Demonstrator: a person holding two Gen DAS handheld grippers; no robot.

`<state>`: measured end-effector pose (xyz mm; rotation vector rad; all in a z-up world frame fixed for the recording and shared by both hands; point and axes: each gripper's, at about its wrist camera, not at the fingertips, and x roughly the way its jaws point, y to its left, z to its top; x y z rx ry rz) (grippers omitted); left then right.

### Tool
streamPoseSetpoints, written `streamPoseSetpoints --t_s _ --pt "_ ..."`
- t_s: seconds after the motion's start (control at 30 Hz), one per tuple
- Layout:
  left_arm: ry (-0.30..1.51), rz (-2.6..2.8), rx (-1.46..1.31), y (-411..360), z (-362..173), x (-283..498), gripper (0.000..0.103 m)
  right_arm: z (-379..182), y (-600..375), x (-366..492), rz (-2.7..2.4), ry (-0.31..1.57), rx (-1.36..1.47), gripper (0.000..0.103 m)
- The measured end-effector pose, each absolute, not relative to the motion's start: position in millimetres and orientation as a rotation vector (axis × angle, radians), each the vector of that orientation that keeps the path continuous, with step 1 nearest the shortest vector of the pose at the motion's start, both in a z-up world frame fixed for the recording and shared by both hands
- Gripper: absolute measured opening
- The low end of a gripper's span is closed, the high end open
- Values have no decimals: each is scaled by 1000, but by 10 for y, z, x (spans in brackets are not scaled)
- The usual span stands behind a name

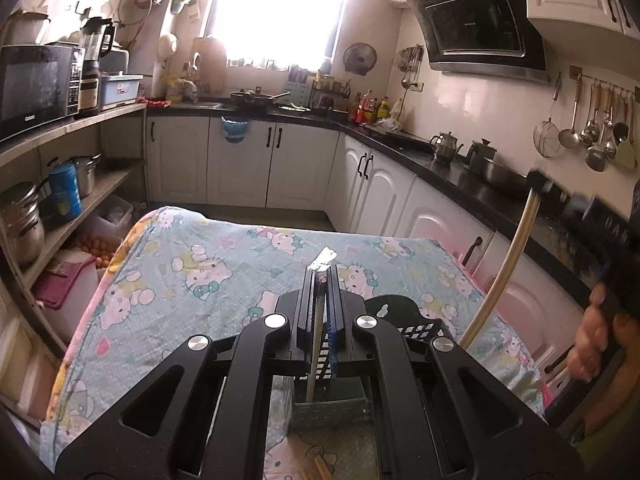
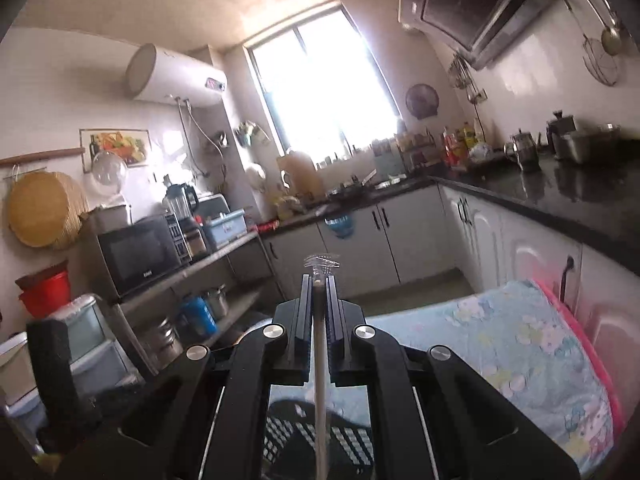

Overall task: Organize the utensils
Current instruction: 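Carry both chopsticks over the green caddy and open both grippers to drop them in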

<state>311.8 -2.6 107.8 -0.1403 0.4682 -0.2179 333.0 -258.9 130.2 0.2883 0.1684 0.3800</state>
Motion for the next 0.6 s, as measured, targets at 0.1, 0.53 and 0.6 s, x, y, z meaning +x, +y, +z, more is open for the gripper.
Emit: streamPoseSetpoints --t_s 0.1,0.53,0.6 --pt "473 -220 -142 -33 1049 3118 1 1304 -2534 3339 364 150 245 6" --pt "522 -199 -163 77 898 3094 6 696 -2574 3409 293 280 247 8" --pt "526 -193 -172 114 891 3067 10 650 -2598 3366 293 298 248 9"
